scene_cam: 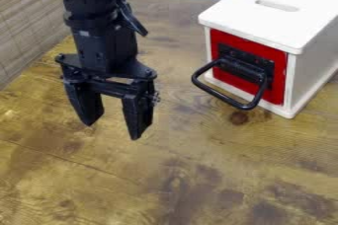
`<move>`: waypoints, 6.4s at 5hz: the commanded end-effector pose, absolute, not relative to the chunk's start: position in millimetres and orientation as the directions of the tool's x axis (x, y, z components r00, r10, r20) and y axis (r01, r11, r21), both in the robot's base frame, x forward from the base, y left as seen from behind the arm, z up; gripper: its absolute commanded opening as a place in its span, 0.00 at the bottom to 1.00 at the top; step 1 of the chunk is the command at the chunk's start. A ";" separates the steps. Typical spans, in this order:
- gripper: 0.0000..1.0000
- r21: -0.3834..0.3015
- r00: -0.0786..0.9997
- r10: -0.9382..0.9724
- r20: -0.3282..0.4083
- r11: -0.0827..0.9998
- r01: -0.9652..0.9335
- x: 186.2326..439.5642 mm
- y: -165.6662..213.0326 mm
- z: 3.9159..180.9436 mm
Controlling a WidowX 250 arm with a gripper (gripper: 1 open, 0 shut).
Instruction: Close the drawer
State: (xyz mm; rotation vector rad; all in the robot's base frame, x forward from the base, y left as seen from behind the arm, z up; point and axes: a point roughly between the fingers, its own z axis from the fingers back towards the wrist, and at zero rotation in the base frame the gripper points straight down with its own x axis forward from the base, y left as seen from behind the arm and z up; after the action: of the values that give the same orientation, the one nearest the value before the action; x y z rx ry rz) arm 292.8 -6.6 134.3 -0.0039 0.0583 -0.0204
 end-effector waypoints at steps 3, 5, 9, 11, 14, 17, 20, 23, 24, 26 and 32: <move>1.00 0.002 0.998 0.014 -0.056 1.000 -0.014 305.5 8.8 137.2; 1.00 -0.010 0.999 0.004 -0.040 1.000 -0.004 306.6 8.6 151.3; 1.00 0.001 0.997 -0.031 -0.075 0.999 0.032 302.7 -1.6 145.6; 1.00 0.004 0.995 -0.050 -0.086 0.999 0.050 301.5 -6.3 143.1; 1.00 -0.023 0.994 -0.048 -0.101 0.999 0.046 298.5 -5.7 137.4; 1.00 -0.029 0.995 -0.004 -0.101 1.000 0.001 301.8 3.6 135.4; 1.00 -0.038 0.996 -0.015 -0.083 0.999 0.012 303.7 4.1 147.2; 1.00 -0.041 0.991 -0.021 -0.130 0.999 0.016 317.6 -10.9 129.0; 1.00 -0.042 0.989 -0.023 -0.145 0.999 0.017 320.8 -15.1 123.3; 1.00 -0.041 0.985 -0.029 -0.171 0.999 0.022 330.7 -21.6 113.7; 1.00 -0.018 0.975 -0.061 -0.214 0.998 0.059 359.3 -36.6 92.1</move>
State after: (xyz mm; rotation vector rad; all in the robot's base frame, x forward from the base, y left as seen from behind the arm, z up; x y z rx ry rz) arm 351.3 -31.3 71.5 -0.0156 0.2880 -0.0427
